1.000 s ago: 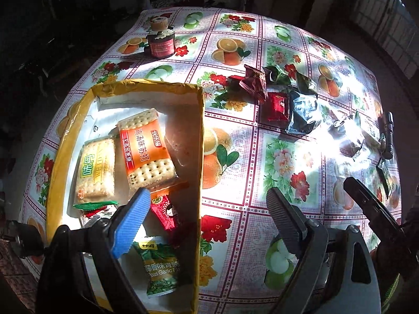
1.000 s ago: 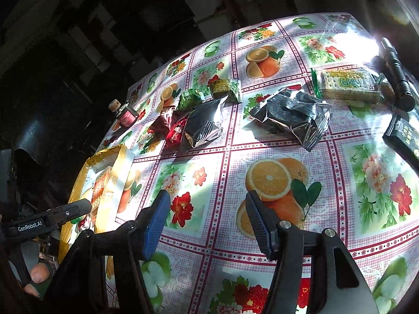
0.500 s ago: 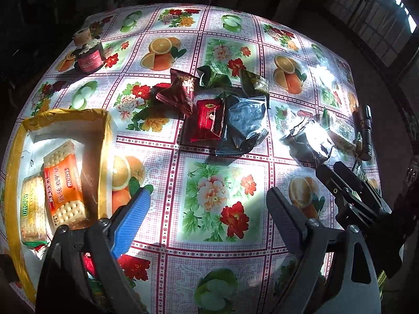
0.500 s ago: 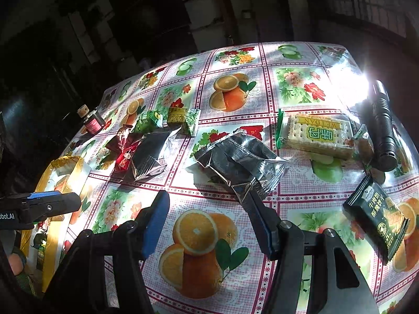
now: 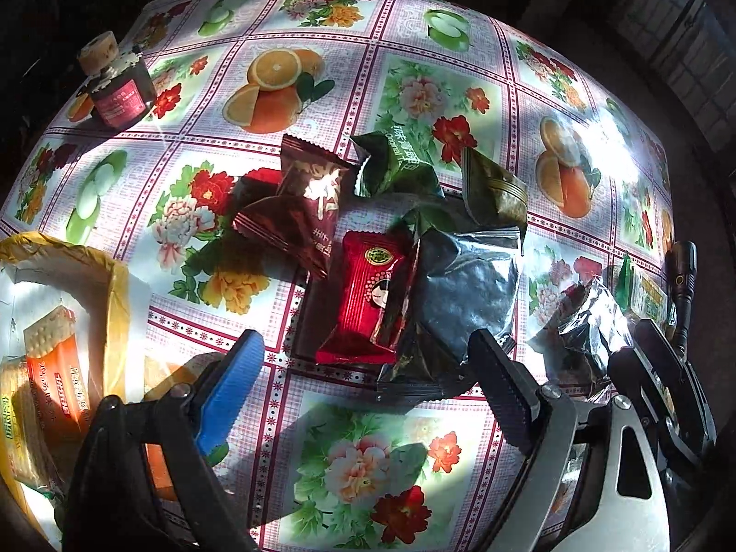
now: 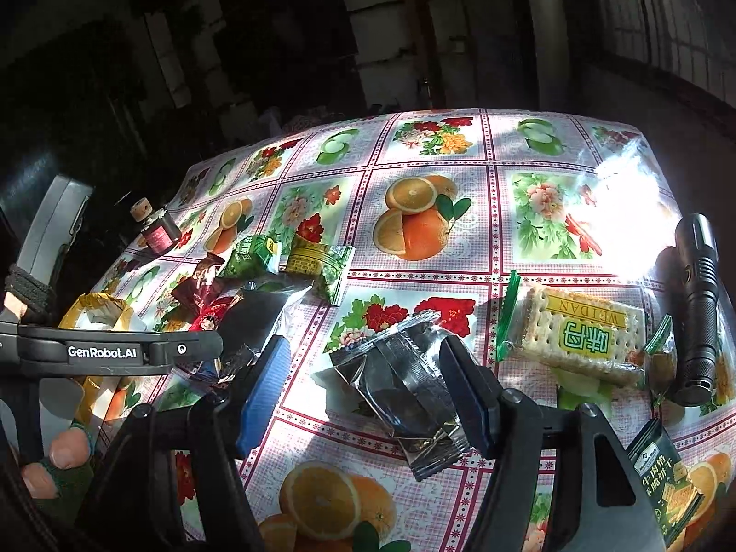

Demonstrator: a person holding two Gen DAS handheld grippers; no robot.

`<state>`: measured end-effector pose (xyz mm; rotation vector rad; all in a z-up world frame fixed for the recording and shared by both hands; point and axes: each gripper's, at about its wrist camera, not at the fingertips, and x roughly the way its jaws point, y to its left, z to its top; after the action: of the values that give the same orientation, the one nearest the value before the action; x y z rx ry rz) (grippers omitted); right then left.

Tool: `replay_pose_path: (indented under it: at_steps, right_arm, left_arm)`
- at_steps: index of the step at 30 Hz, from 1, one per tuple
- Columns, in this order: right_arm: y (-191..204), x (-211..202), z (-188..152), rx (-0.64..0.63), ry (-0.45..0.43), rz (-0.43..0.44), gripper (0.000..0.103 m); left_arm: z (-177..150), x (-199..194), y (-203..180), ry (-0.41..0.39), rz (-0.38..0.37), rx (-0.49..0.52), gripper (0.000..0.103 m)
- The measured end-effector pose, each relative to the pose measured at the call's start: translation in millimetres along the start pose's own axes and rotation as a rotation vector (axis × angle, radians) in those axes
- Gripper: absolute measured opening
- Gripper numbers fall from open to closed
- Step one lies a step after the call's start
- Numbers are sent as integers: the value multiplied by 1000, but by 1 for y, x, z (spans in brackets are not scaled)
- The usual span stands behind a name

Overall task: Organize snacks
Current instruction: 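Withdraw both tools from the tray toward the red and silver snacks, then grasp a red wrapped snack with the left tool while the right tool grasps a silver foil bag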

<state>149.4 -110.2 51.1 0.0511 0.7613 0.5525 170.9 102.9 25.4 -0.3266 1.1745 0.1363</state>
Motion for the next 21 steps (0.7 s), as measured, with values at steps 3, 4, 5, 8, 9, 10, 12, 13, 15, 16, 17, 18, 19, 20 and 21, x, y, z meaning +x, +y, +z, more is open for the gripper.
replay_pose_path:
  at_steps: [3,4,5,8,9,10,12,13,15,16,17,18,19,20,21]
  right_arm:
    - [25,11,3,-31,49,42,67]
    - [34,16,3,-47,60,45,67]
    - [44,21,3,-68,70,48,67]
    - [65,40,4,-118,98,22,67]
    - [70,48,4,-123,109,12,67]
    - [72,53,5,-120,112,5,67]
    - [72,65,7,-110,127,-21,67]
    - [70,69,8,-98,131,-26,66]
    - [66,74,8,-73,145,-8,66]
    - [66,75,8,-78,155,-13,63]
    - [66,77,6,-91,163,-22,62]
    - [66,78,4,-99,174,-18,55]
    - [65,77,2,-106,176,-17,53]
    - [62,73,1,-112,166,-38,52]
    - [58,68,1,-111,161,-69,51]
  left_arm:
    - [7,7,18,10,-23,-53,95]
    - [8,7,23,8,-19,-66,95]
    - [10,6,29,6,-13,-79,94]
    - [14,6,41,7,-6,-93,94]
    - [15,5,42,8,-2,-86,94]
    - [15,5,42,10,-4,-81,94]
    - [15,6,42,14,-1,-68,94]
    - [15,7,42,16,1,-63,95]
    - [16,8,38,18,6,-58,95]
    - [16,8,36,19,9,-51,95]
    - [15,9,32,19,9,-43,95]
    - [15,9,29,19,10,-34,95]
    - [14,10,25,21,9,-29,95]
    - [15,10,19,25,6,-21,95]
    - [15,11,15,27,10,-8,95]
